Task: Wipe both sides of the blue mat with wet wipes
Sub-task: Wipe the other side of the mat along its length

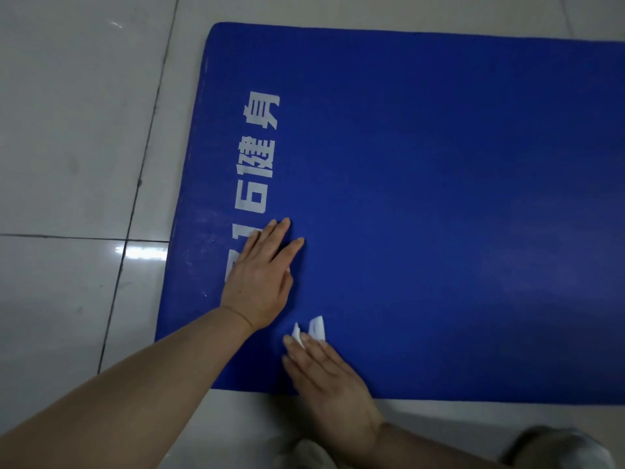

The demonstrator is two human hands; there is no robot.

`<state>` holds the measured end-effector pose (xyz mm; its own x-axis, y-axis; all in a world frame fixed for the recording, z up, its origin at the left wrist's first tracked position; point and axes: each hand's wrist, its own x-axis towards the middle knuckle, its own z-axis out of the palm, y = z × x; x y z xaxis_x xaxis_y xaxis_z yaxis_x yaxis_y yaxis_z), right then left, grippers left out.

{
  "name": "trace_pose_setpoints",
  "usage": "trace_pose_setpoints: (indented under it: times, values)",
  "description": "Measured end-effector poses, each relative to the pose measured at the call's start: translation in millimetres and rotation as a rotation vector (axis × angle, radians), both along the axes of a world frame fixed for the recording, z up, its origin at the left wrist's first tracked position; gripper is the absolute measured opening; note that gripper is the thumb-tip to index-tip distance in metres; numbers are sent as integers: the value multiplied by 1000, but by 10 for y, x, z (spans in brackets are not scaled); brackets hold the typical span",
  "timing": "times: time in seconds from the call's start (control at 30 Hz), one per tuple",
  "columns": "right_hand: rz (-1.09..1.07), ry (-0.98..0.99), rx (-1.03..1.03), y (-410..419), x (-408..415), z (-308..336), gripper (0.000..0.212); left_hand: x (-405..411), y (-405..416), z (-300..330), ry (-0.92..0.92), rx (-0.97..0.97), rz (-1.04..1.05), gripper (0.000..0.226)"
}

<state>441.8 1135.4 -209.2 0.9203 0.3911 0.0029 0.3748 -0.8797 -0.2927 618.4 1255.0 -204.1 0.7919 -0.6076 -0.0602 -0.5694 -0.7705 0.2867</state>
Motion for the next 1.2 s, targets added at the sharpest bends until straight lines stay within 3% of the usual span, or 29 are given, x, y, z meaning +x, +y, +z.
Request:
trace_pose_setpoints:
  times: [0.23, 0.47, 0.57, 0.7, 0.73, 0.8, 0.87, 1.0, 1.1, 1.2]
  values:
    - [70, 3, 40, -92, 186, 37, 37, 1, 13, -6, -2, -3, 1, 51]
    - [-390, 49, -3, -990, -247, 76, 73, -6, 8, -5, -8, -9, 13, 52]
    - [-421, 19, 50, -795, -141, 52, 55, -11, 4, -12, -15, -7, 15, 52]
    - [-262, -33, 105, -339, 226, 7, 34, -2, 10, -19, -19, -8, 5, 52]
    - [-199, -40, 95, -238, 307, -15, 38, 0, 12, -23, -19, -8, 3, 53]
    - [-68, -4, 43, -123, 416, -37, 67, -2, 10, -23, -10, -15, 3, 53]
    - [-56, 1, -25, -270, 477, -26, 80, -1, 22, -16, -4, -35, 7, 53]
    - [-355, -36, -104, -953, 328, 23, 65, 15, 158, -24, -23, -90, 157, 52]
    - [-619, 52, 12, -1111, 291, 63, 75, 21, 215, -33, -44, -88, 246, 50]
    - [-563, 22, 65, -719, 530, 27, 60, 18, 187, -29, -41, -63, 250, 51]
